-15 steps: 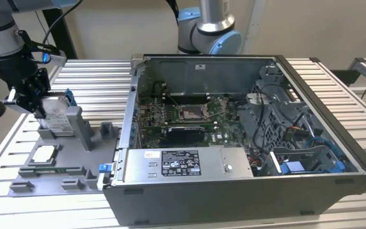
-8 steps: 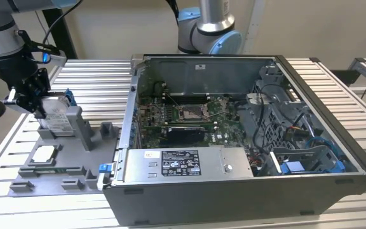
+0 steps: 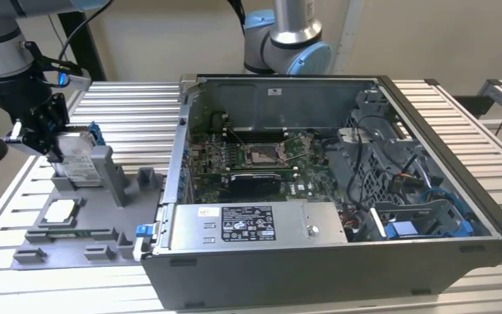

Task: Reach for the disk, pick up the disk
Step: 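Pick up the disk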

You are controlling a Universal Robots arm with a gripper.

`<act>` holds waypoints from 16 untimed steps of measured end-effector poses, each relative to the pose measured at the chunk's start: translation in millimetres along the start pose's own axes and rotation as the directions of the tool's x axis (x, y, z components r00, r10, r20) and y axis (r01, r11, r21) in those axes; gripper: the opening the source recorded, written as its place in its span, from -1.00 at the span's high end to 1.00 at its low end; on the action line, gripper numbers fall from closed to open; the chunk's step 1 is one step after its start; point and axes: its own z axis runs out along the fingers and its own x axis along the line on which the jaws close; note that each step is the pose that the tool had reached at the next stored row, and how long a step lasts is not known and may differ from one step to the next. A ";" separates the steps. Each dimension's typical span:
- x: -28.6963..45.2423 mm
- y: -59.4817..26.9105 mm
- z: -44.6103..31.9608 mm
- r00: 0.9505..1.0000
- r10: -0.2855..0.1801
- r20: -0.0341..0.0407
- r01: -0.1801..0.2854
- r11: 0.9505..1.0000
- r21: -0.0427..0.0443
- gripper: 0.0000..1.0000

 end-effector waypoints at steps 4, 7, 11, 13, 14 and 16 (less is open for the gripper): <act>0.0 0.0 0.0 1.000 0.000 0.000 0.000 1.000 0.000 1.00; 0.0 0.0 0.0 1.000 0.000 0.000 0.000 1.000 0.000 1.00; 0.0 0.0 -1.6 1.000 0.000 0.001 0.000 1.000 0.000 1.00; -0.1 0.0 -5.0 1.000 0.000 0.000 0.000 1.000 0.000 1.00; -0.1 0.0 -7.0 1.000 0.000 0.000 0.000 1.000 0.000 1.00; -0.1 -0.1 -12.1 1.000 0.000 0.000 0.000 1.000 0.000 1.00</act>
